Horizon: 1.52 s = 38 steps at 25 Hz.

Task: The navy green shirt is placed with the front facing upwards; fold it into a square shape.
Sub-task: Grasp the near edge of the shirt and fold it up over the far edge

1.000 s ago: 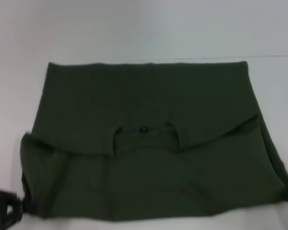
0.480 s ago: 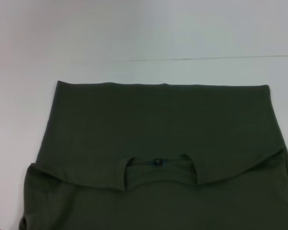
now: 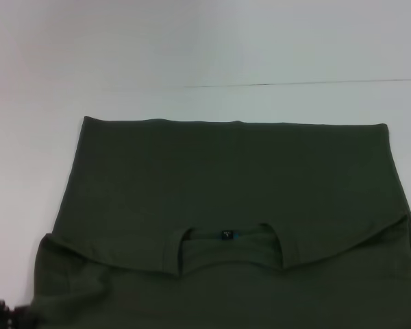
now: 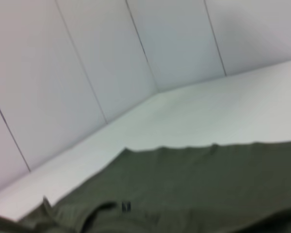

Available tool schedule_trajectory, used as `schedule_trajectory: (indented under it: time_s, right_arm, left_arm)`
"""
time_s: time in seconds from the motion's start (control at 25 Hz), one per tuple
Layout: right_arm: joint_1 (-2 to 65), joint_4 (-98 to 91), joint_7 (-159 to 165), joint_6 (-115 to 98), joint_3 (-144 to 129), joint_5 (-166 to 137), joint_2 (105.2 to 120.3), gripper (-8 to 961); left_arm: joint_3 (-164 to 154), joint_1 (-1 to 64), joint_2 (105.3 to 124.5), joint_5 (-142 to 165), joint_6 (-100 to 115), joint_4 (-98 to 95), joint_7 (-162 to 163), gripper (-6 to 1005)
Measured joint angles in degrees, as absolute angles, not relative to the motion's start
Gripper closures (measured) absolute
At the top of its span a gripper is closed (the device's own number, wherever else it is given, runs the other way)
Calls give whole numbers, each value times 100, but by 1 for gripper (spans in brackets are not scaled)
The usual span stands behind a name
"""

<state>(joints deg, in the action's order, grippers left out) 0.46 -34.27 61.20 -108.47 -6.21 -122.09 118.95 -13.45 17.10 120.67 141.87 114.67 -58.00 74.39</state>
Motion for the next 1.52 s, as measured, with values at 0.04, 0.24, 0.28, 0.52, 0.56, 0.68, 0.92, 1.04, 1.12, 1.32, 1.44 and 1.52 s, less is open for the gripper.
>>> schedule_trajectory:
  time_s: [0.04, 0.24, 0.28, 0.52, 0.56, 0.68, 0.92, 1.04, 1.12, 1.32, 1.44, 1.52]
  right_arm:
    - [120, -3432, 6251, -10884, -559, -12207, 11880, 923]
    - [433, -3496, 6648, -10951, -241, -12186, 11856, 924]
    - [496, -3499, 6702, -10955, -183, -12181, 11847, 924]
    - [919, -3499, 7241, -10950, 162, -12146, 11729, 924]
    - [919, -3499, 7241, -10950, 162, -12146, 11729, 924]
    - [1109, -3499, 7323, -10912, 371, -12146, 11717, 923]
    - [1610, -3498, 7649, -10351, 521, -12146, 11720, 923]
    - [1904, -3466, 7710, -9985, 523, -12146, 11737, 924]
    - [2101, -3437, 7762, -9701, 517, -12146, 11738, 925]
    - [2626, -3413, 7981, -8771, 415, -12146, 11760, 926]
    - [2915, -3366, 8168, -8064, 247, -12148, 11792, 928]
    - [3200, -3219, 8297, -7333, -24, -12148, 11803, 928]
  left_arm:
    - [-1273, 1747, 12052, 14174, 11471, -5775, 7471, 947]
    - [-967, 1939, 11989, 13830, 11464, -5538, 7608, 946]
    - [-948, 1955, 11989, 13710, 11440, -5497, 7646, 946]
    - [-924, 2025, 12001, 12750, 10990, -5174, 7827, 946]
    - [-922, 2036, 12007, 12657, 10906, -5127, 7837, 946]
    - [-923, 2129, 12052, 12390, 10530, -4931, 7873, 945]
    - [-976, 2439, 12201, 12267, 9686, -4687, 7926, 945]
    - [-995, 2650, 12272, 12258, 9182, -4539, 7918, 945]
    - [-1045, 2904, 12321, 12251, 8551, -4362, 7898, 944]
    - [-1258, 3243, 12376, 12248, 7651, -4173, 7883, 944]
    - [-1579, 3536, 12383, 12244, 6782, -3973, 7910, 944]
    - [-1749, 3699, 12387, 12244, 6355, -3850, 7915, 943]
